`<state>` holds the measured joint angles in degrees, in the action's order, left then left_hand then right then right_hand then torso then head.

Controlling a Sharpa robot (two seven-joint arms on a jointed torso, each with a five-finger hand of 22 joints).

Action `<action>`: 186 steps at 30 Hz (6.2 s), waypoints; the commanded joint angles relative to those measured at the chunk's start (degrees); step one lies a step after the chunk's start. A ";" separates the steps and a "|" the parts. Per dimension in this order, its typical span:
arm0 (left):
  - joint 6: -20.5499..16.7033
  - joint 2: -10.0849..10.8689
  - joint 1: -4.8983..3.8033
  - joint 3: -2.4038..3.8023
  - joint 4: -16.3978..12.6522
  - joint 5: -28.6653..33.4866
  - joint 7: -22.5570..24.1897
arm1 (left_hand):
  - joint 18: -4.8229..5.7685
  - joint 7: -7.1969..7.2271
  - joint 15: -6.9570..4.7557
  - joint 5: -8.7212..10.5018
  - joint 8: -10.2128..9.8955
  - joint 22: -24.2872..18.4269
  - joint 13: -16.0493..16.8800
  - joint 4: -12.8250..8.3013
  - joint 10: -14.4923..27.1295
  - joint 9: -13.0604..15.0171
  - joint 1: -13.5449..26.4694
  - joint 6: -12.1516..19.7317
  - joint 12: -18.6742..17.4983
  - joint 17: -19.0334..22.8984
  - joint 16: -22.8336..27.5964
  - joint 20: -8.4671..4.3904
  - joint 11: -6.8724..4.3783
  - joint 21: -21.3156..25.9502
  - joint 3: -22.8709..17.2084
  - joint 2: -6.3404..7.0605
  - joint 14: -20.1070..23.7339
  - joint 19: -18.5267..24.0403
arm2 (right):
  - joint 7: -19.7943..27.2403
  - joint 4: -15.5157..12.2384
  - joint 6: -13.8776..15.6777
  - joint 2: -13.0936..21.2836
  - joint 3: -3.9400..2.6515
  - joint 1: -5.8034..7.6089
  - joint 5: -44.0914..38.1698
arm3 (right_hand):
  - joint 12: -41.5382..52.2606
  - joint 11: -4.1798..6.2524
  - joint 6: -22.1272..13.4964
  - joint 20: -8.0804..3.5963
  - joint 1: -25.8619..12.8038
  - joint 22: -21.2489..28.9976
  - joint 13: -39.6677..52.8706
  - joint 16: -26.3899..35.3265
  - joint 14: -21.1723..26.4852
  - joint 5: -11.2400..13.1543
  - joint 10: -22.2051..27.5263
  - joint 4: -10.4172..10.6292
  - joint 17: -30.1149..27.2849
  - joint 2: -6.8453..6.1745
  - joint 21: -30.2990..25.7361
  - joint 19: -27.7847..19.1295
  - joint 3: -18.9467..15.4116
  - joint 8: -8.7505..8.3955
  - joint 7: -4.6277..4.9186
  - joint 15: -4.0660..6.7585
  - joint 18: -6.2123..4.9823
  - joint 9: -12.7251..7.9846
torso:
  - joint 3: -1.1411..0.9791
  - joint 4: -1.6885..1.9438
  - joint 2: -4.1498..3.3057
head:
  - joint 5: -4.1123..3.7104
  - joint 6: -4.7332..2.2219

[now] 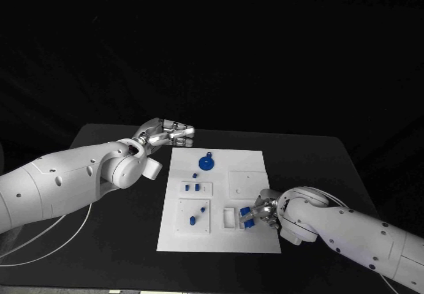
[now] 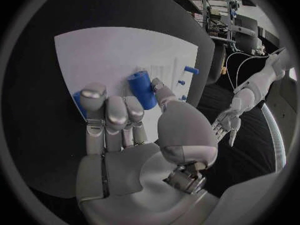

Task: Assemble the parts on the task board

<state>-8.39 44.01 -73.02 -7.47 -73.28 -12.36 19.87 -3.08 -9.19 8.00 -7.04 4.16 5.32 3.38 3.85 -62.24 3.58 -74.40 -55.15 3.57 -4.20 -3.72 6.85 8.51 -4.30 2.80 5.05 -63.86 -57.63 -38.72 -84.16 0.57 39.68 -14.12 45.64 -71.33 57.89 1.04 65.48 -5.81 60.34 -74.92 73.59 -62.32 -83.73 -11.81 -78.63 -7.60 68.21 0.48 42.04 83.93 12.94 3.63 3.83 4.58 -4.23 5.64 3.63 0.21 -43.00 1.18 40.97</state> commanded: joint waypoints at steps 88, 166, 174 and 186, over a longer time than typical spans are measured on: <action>-0.10 -4.34 1.62 -1.47 5.36 1.26 -0.97 | -0.37 -0.13 0.01 -1.40 0.27 -0.54 0.07 0.93 0.63 0.02 1.46 0.19 -0.09 0.08 0.17 0.27 0.04 -0.97 0.58 -0.39 0.36 -0.75 | 0.82 6.52 -2.39 -8.87 0.87 -1.16 2.49 | -2.01 1.07 3.86 -0.66 -5.16 -2.12 -1.59 1.79 -0.25 8.47 0.53 13.37 0.30 -2.58 -1.10 3.10 -6.91 0.04 -1.16 0.64 -0.06 0.78 | 1.61 0.81 3.75 | 1.45 1.77; 1.57 -3.05 1.88 -1.57 5.02 1.18 -1.96 | -0.50 -0.15 -0.58 -0.49 0.31 -0.25 0.06 0.78 0.44 0.03 3.22 0.40 -0.09 -0.43 0.08 -0.19 -0.11 -1.77 1.59 -1.74 -1.75 -1.74 | 4.99 -2.09 1.88 2.56 -0.93 -1.64 1.91 | 4.29 0.85 2.91 -0.58 0.79 -2.47 2.43 1.46 -0.38 2.57 -1.85 4.00 -0.50 0.34 0.92 3.26 -7.80 0.04 -0.90 0.56 -0.14 0.03 | 1.81 1.31 3.69 | -0.87 1.83; 1.04 -2.61 1.89 -1.57 4.51 1.10 -1.41 | -0.32 -0.16 -0.58 -0.51 0.23 -0.20 0.06 0.57 0.42 0.03 3.09 0.48 -0.09 -0.40 0.11 -0.29 -0.11 -1.89 1.55 -1.82 -1.68 -1.65 | 3.04 -0.79 -3.62 6.90 -1.73 -1.60 2.08 | 4.07 0.55 1.51 -0.48 1.51 -2.46 2.41 1.26 -0.29 4.90 -1.75 4.08 -0.62 0.07 1.26 3.22 -7.45 0.00 -0.44 0.45 -0.27 -0.50 | 1.76 1.47 3.56 | -2.36 1.43; 0.94 -1.75 1.95 -1.58 4.06 0.93 -1.37 | -0.27 -0.12 -0.54 -0.52 0.34 -0.16 0.07 -0.19 0.50 0.04 3.43 0.30 -0.09 -0.36 0.12 -0.27 -0.09 -2.07 1.83 -2.09 -1.54 -1.41 | 1.45 0.22 -3.42 8.42 -1.87 -2.54 -2.78 | 4.06 0.46 1.69 -0.36 1.08 -2.35 2.37 0.99 -0.23 7.40 -1.83 6.18 -0.91 -2.27 1.54 3.24 -5.77 0.02 -0.37 0.36 -0.34 -0.89 | 1.87 1.53 3.61 | -2.86 1.84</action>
<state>-7.51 42.29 -71.08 -9.08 -69.03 -11.41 17.71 -3.09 -9.40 7.38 -7.70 4.16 5.12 3.38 3.89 -61.84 3.58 -70.89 -54.94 3.57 -4.58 -3.72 6.64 8.51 -6.20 4.65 3.35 -65.32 -59.09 -36.25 -83.98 -1.57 48.18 -16.02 43.31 -71.42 61.92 1.84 67.26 -6.22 61.55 -74.91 74.96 -61.01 -84.04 -4.57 -80.27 -1.68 67.36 -1.26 43.38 83.92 7.27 3.66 3.40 4.89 -3.94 4.81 5.40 1.62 -39.42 -1.55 42.78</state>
